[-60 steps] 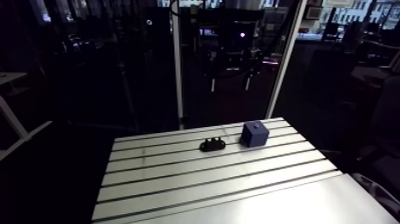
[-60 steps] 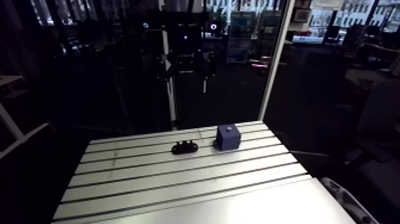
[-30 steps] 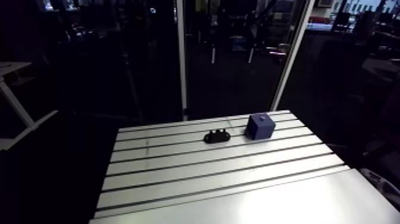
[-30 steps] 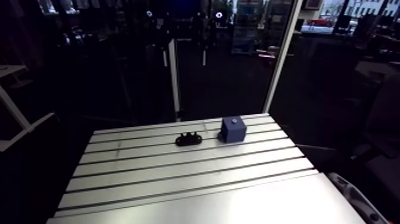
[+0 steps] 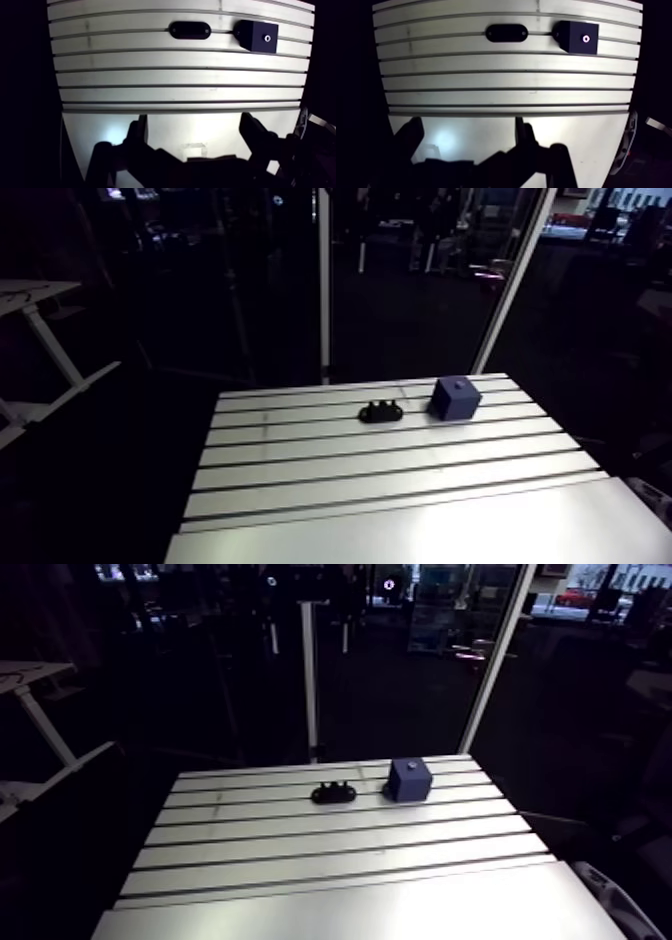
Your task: Pick up the M10 bolt and insert it into the hole until fully seated.
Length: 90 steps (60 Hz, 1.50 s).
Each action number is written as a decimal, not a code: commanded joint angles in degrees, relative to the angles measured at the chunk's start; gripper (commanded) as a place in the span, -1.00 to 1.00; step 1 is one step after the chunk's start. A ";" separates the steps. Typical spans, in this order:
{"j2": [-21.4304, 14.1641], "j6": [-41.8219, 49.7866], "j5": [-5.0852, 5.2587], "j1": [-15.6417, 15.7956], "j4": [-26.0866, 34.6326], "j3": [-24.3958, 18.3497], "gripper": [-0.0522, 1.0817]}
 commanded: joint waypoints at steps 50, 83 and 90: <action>-2.01 0.26 -0.13 0.46 -0.58 1.90 -0.90; -1.95 0.18 -0.31 1.25 -1.28 2.63 -0.90; -1.94 0.17 -0.31 1.25 -1.28 2.55 -0.90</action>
